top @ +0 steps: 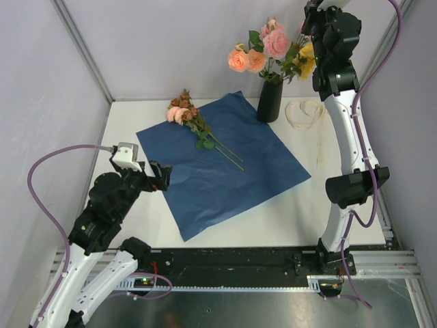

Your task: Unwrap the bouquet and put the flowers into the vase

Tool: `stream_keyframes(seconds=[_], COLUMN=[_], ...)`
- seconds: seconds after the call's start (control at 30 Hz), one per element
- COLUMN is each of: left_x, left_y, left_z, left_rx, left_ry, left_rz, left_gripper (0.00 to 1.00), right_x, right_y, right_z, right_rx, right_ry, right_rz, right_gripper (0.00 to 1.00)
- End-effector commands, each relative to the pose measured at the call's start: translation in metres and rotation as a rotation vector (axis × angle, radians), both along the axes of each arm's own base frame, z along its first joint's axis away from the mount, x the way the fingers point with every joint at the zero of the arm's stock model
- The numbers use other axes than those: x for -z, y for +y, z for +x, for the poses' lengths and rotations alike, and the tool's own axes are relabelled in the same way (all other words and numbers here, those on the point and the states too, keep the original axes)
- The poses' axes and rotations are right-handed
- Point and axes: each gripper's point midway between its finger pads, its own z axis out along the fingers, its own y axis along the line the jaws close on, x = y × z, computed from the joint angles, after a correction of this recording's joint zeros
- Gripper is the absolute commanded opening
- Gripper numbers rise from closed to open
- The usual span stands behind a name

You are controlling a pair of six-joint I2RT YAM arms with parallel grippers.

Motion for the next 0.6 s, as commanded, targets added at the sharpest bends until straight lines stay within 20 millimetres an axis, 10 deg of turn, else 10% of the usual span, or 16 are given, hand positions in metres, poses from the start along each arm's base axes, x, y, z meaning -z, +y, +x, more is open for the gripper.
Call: stream_keyframes(seconds=[0.0, 0.57], left_x=[-0.003, -0.001], left_y=[-0.001, 0.001], left_z=[0.002, 0.004], left_rx=[0.000, -0.010], left_ry=[-0.018, -0.014], left_rz=[0.004, 0.010], left_gripper=[1.00, 1.00], right_x=[-0.030, 0.041], right_y=[-0.004, 0.030], right_z=[-0.016, 0.053], right_rx=[0.007, -0.018], right_ry=[-0.074, -0.032], right_rz=[-0.003, -0.091], right_gripper=[0.00, 0.00])
